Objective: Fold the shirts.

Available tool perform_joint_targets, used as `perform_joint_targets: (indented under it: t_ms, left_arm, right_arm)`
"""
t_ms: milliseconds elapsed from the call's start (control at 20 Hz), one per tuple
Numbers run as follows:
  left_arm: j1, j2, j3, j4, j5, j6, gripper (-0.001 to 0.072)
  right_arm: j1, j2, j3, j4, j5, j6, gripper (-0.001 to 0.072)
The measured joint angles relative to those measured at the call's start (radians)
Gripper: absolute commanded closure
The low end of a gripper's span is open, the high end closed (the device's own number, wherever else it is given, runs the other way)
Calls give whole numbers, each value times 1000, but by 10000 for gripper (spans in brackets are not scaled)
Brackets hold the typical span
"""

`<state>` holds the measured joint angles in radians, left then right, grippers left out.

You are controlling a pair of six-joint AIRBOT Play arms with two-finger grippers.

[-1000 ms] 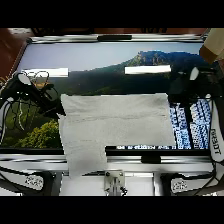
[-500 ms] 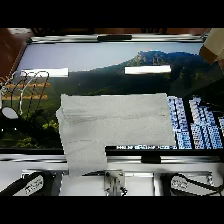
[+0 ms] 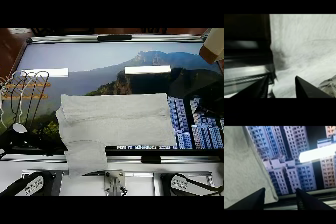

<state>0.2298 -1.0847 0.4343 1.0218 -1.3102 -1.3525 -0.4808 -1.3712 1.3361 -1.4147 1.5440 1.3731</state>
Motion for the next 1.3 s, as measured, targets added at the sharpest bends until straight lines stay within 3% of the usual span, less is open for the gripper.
perform_joint_targets:
  t_ms: [150,200,250,300,350,700,1100,1150,1250,1300]
  left_arm:
    - [-54,-26,-8,-17,14,-3,332]
    - [-79,-33,-10,-21,23,-11,387]
    - [-102,-37,-11,-24,32,-17,512]
    - [-125,-40,-12,-24,50,-21,671]
    - [-143,-43,-12,-26,62,-21,676]
    - [-187,-46,-13,-43,70,-43,676]
    - [-193,-46,-13,-47,72,-47,676]
    - [-193,-46,-13,-47,72,-47,676]
    - [-193,-45,-13,-47,72,-47,676]
    - [-193,-43,-13,-47,72,-47,676]
  right_arm:
    - [-1,0,-107,2,0,-25,203]
    - [-1,0,-139,2,0,-33,202]
    - [-2,0,-167,3,0,-42,202]
    - [-2,0,-195,6,-1,-51,112]
    - [-2,1,-219,12,-1,-61,45]
    - [-2,1,-414,51,-46,-147,47]
    - [4,-11,-523,115,-148,-154,78]
    - [14,-19,-525,123,-141,-151,184]
    - [43,-36,-530,134,-159,-145,505]
    - [61,-41,-531,139,-185,-142,627]
